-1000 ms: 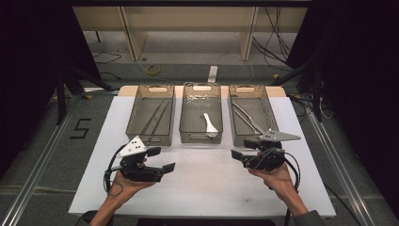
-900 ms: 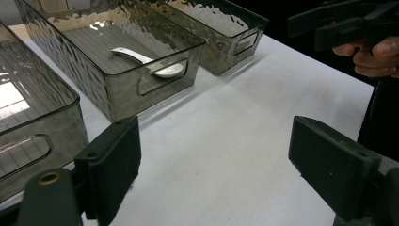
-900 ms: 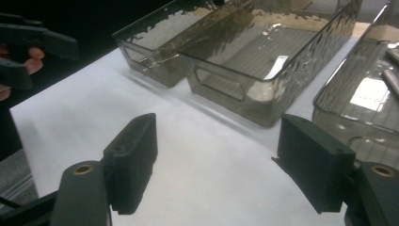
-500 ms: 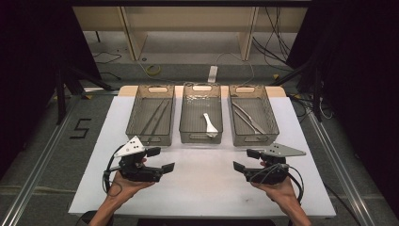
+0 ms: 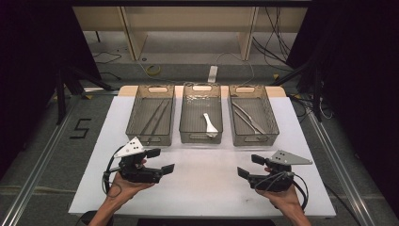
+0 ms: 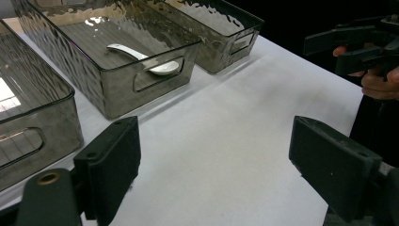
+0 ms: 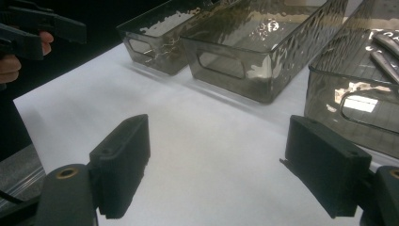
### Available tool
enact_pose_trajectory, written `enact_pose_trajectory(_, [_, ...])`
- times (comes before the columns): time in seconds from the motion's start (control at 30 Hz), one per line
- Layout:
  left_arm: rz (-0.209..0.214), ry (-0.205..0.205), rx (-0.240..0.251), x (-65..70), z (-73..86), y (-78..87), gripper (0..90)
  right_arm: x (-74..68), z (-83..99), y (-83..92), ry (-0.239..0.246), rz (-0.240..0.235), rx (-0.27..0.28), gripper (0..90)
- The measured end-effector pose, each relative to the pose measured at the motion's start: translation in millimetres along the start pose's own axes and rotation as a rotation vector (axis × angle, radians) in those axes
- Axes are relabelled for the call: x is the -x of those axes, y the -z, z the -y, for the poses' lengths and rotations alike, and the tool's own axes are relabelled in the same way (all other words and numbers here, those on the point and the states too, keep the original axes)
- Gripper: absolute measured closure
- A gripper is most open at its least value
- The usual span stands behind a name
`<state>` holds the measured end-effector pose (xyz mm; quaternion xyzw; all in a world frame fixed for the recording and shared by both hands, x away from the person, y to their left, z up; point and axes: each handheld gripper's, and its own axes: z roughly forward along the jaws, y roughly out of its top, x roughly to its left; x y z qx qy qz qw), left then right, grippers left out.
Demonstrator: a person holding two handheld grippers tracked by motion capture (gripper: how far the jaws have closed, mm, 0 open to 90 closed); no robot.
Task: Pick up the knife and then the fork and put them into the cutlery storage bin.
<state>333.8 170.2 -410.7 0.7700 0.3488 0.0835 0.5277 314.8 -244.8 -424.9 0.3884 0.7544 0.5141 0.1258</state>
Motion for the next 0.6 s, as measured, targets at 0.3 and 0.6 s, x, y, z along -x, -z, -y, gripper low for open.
enact_pose_trajectory(0.3, [0.003,0.001,0.0,0.3,-0.3,-0.4,16.7,0.0,-0.2,0.5,0.001,0.005,0.009,23.5])
enact_pose_trajectory(0.6, [0.002,0.003,0.001,0.2,-0.5,-0.4,16.7,0.5,-0.6,1.0,0.0,0.008,0.012,23.6])
